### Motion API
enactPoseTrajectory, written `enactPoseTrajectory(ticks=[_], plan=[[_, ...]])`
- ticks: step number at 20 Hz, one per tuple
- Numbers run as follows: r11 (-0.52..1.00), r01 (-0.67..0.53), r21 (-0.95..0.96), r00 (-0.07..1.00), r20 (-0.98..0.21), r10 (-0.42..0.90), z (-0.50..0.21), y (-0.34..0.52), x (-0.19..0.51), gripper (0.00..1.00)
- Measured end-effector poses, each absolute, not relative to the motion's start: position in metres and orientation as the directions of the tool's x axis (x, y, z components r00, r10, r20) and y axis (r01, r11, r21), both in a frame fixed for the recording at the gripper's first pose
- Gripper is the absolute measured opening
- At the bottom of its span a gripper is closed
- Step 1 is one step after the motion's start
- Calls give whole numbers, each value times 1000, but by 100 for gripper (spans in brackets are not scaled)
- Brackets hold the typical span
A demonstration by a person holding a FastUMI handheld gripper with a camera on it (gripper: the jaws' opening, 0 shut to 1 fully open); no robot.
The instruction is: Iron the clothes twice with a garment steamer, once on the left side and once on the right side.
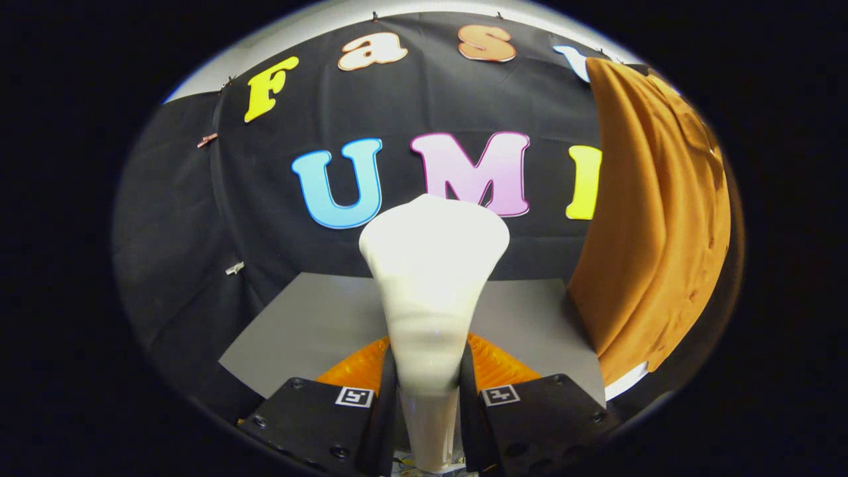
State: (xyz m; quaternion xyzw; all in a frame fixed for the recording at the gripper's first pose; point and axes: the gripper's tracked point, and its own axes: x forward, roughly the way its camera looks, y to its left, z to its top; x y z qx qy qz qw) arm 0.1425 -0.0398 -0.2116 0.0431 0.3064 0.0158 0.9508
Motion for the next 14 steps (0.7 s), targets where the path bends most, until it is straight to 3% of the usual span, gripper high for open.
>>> enactPoseTrajectory(ticks=[14], plan=[[976,191,105,875,-469,-121,-139,-45,35,44]])
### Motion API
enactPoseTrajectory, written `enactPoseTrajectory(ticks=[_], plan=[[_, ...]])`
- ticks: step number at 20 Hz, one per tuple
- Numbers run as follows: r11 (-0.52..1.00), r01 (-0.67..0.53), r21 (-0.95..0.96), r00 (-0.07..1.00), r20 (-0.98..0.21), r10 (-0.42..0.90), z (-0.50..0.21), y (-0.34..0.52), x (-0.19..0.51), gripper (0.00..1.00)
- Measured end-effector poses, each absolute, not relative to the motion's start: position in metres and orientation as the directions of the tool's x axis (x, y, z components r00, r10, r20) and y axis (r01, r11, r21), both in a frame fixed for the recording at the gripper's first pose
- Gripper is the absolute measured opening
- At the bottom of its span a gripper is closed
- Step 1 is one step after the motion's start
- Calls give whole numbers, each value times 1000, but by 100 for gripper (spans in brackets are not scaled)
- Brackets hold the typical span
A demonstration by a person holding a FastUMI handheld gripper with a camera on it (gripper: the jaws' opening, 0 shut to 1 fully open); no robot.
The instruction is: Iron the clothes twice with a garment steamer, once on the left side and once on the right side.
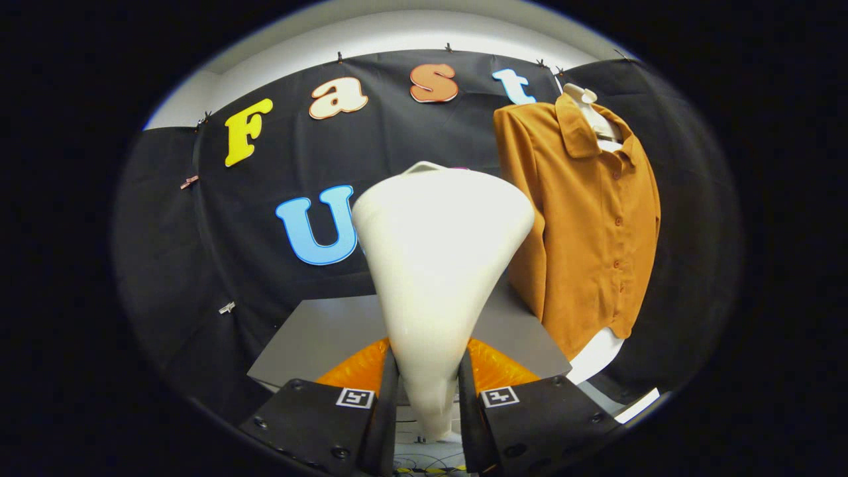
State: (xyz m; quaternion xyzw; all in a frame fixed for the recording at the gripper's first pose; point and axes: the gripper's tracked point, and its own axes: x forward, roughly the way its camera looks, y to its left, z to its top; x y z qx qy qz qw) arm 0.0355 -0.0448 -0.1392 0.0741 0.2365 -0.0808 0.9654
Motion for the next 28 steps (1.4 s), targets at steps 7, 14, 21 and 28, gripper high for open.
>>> enactPoseTrajectory(ticks=[7,14,21,28], plan=[[961,267,74,863,-462,-205,-130,-78,3,44],[940,328,92,858,-446,-256,-123,-165,13,44],[949,303,84,869,-432,-239,-116,-254,46,44],[967,235,98,877,-450,-167,-132,-303,85,44]])
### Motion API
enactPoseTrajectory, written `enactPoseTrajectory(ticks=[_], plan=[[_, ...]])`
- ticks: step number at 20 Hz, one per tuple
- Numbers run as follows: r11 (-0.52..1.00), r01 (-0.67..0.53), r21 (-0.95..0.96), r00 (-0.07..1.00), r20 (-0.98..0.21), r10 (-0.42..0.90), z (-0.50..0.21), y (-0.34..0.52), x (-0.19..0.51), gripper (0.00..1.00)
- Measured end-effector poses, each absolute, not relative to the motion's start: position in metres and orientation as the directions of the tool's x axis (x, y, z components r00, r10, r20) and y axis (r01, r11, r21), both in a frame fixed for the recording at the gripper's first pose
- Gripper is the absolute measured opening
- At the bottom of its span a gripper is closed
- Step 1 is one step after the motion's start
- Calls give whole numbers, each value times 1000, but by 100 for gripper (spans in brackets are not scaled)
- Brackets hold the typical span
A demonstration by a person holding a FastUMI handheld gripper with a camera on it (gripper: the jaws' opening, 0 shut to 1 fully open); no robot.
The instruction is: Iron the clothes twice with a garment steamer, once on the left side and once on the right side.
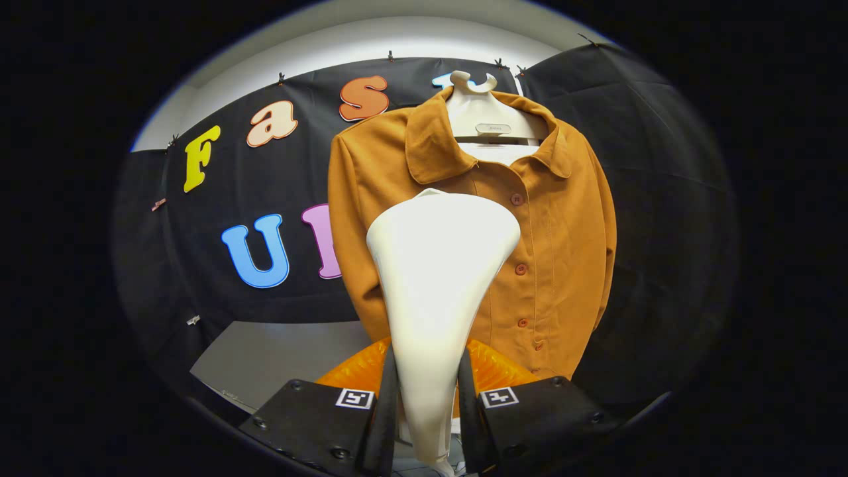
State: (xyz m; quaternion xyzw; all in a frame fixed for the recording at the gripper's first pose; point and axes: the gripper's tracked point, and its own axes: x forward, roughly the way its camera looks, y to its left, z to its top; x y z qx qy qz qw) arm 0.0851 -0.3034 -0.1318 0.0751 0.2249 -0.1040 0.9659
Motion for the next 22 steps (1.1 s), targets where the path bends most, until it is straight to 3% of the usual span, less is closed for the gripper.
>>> enactPoseTrajectory(ticks=[9,22], plan=[[977,158,145,844,-533,-57,-182,-318,120,44],[953,131,274,722,-685,97,-281,-321,95,44]])
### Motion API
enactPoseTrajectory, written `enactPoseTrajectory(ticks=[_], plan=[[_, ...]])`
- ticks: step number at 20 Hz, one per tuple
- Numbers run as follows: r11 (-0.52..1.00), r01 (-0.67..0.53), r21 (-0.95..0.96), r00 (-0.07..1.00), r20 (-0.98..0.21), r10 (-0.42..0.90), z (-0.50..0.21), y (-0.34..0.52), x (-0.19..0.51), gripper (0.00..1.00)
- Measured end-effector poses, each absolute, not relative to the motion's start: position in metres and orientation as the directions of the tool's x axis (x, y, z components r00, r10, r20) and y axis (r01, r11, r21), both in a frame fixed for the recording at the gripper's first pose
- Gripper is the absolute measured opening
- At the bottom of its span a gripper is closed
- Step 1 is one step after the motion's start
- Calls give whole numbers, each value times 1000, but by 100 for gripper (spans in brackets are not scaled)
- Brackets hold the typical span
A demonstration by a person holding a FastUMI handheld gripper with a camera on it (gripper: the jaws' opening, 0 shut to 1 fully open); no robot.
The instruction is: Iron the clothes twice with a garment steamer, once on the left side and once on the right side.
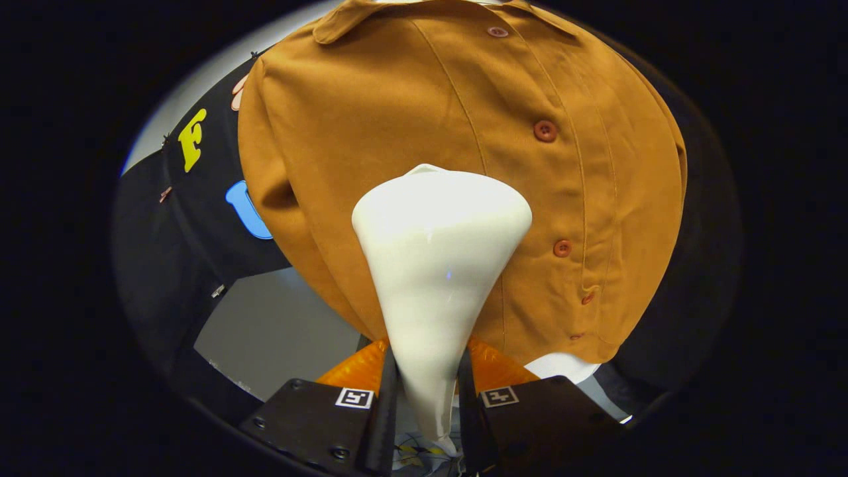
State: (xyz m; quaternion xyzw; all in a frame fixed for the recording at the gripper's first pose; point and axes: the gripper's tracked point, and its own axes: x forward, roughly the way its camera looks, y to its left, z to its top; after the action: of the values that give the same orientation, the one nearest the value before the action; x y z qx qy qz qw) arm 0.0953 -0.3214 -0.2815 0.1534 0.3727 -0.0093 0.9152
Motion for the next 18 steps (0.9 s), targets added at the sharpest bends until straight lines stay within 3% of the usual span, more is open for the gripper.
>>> enactPoseTrajectory(ticks=[7,11,18], plan=[[946,131,298,657,-741,142,-328,-328,70,44],[933,161,321,649,-747,145,-315,-334,44,44],[959,166,231,773,-634,19,-237,-392,44,44]])
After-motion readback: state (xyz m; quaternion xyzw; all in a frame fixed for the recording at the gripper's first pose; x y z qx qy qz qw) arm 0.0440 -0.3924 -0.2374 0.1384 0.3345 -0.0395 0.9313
